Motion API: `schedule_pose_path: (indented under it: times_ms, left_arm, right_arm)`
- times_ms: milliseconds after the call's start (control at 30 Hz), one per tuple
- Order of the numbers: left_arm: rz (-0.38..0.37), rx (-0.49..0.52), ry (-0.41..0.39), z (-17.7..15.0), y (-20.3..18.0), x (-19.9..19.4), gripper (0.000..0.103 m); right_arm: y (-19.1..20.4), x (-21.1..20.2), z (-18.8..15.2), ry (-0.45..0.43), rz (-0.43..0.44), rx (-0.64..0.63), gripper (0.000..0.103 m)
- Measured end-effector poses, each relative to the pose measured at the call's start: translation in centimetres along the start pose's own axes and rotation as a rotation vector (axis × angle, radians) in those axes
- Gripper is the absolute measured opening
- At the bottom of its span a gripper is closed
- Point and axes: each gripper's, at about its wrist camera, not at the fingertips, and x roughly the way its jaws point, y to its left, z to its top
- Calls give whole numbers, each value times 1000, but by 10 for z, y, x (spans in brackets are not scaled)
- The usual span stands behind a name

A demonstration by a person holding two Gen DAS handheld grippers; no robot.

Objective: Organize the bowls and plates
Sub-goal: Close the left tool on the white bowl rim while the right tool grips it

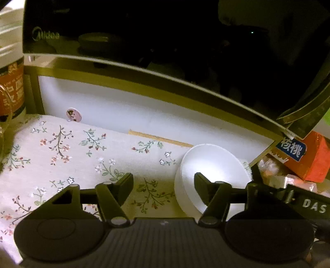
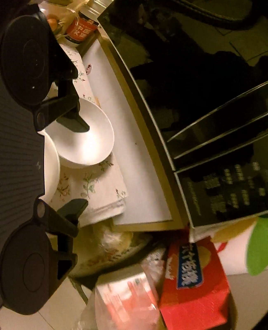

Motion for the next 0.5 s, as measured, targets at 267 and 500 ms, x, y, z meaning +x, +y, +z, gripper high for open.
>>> schedule_pose_path:
  times_ms: [267,500]
  left_arm:
    - [-26,10,17,2,-1,10,34]
    - [-25,56,1,4,-12,-1,11]
  right_arm:
    - [3,18,-1,25,5,6,31]
    - [14,21,-5,36,-12,-51,8]
